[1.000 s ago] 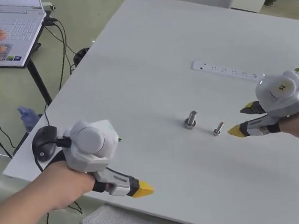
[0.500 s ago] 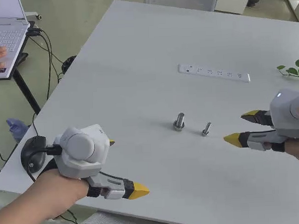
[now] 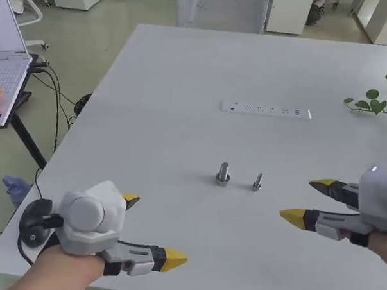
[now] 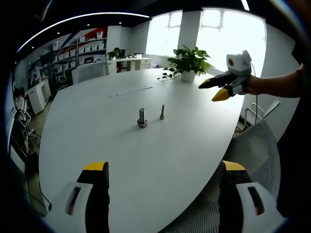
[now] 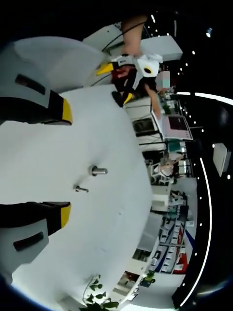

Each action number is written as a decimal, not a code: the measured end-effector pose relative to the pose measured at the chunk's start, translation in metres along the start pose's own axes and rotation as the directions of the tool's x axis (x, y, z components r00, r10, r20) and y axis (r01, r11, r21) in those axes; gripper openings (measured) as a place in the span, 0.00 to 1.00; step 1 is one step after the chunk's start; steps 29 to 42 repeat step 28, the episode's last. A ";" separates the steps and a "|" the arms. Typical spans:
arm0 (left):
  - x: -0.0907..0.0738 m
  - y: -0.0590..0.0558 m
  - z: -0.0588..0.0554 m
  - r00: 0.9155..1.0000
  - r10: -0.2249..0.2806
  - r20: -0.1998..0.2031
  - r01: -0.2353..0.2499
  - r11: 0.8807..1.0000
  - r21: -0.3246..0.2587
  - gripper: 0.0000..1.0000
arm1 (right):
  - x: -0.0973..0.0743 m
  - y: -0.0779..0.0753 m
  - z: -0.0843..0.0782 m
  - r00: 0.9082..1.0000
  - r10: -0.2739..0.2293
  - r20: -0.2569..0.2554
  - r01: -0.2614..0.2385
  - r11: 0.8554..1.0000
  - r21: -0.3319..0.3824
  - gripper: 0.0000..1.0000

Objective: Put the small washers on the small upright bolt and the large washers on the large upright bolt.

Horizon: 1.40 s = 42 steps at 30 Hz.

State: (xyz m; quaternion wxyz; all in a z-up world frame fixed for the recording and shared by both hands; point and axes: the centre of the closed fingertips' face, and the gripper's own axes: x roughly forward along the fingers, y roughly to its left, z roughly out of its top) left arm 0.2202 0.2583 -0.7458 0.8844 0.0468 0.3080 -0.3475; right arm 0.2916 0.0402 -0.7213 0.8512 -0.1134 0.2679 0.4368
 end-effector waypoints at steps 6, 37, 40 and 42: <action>-0.003 0.002 -0.004 1.000 0.025 0.005 -0.025 1.000 -0.003 0.96 | -0.008 0.000 -0.020 0.999 0.000 0.049 -0.002 0.999 0.053 0.73; -0.005 0.010 -0.004 0.997 0.055 0.062 -0.049 0.995 -0.091 0.99 | -0.008 0.009 -0.049 0.998 0.000 0.055 -0.007 0.992 0.123 0.97; -0.005 0.010 -0.004 0.997 0.055 0.062 -0.049 0.995 -0.091 0.99 | -0.008 0.009 -0.049 0.998 0.000 0.055 -0.007 0.992 0.123 0.97; -0.005 0.010 -0.004 0.997 0.055 0.062 -0.049 0.995 -0.091 0.99 | -0.008 0.009 -0.049 0.998 0.000 0.055 -0.007 0.992 0.123 0.97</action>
